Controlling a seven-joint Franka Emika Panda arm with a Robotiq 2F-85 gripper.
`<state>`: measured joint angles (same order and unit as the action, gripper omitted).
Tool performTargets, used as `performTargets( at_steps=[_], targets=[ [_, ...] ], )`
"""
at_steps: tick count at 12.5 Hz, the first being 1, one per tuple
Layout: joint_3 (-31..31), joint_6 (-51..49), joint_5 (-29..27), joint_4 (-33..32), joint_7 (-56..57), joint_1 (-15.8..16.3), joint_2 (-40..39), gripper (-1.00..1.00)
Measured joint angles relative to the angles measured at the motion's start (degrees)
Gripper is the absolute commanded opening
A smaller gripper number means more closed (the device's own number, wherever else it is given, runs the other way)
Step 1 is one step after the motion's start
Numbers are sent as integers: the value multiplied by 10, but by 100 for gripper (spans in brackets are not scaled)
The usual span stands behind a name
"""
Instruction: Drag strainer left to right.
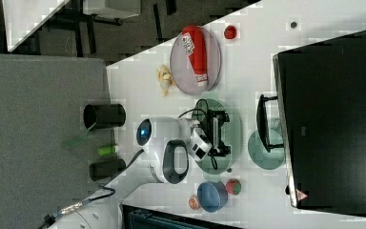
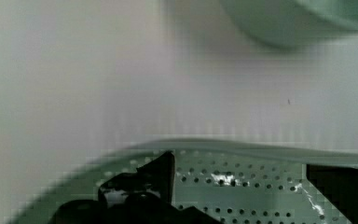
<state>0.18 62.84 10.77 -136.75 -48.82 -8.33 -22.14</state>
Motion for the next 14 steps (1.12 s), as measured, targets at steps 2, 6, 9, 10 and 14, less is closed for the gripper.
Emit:
performTargets(
  at_steps=[2, 6, 9, 10, 14],
  targets=[
    [-15, 4, 5, 1, 6, -6, 0, 100],
    [-13, 10, -6, 7, 14, -12, -2, 100],
    [5, -43, 3, -13, 57, -12, 34, 100],
    [20, -77, 10, -25, 83, -14, 69, 100],
    [62, -249, -29, 15, 195, 3, 244, 100]
  ],
)
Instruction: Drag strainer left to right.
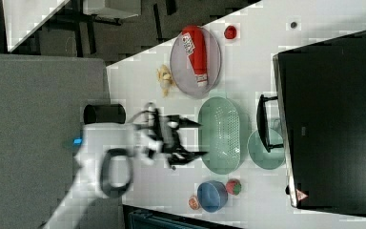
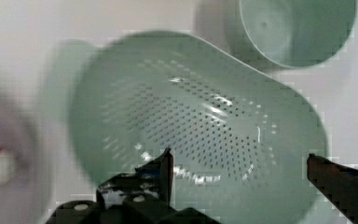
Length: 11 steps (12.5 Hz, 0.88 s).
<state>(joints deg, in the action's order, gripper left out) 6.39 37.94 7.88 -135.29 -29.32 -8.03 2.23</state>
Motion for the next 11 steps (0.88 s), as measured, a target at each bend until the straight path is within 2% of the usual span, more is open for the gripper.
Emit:
performTargets(
  at_steps=[3, 6, 9, 11],
  targets=[
    [0, -153, -68, 95, 100, -4, 127, 100],
    [-3, -275, -76, 167, 178, -8, 222, 100],
    [-9, -374, -79, 192, 202, -6, 253, 100],
    [-14, -401, -89, 194, 214, -8, 230, 100]
  ],
)
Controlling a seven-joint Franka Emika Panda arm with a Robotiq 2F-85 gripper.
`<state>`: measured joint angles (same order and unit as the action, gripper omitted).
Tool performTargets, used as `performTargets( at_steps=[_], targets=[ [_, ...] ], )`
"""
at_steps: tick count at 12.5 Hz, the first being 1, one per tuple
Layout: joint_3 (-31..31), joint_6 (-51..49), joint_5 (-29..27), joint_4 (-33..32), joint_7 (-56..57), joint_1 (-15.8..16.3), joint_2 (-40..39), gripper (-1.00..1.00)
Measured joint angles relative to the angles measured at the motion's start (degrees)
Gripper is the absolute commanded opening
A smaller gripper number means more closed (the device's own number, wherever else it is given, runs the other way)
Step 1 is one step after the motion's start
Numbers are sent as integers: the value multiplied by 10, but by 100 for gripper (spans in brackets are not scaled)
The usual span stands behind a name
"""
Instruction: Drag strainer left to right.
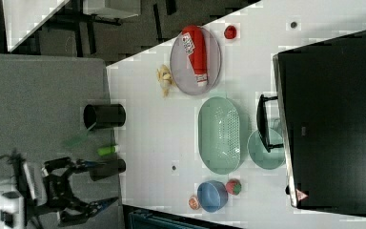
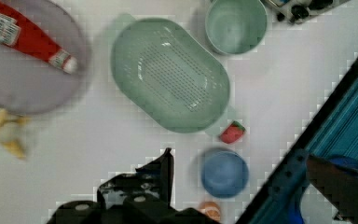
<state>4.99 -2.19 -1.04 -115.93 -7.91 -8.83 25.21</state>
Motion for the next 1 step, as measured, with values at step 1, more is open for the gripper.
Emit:
performTargets(
  at_steps=[1],
  targets=[
    [-1, -10, 4, 0, 0, 0, -14, 100]
  ],
)
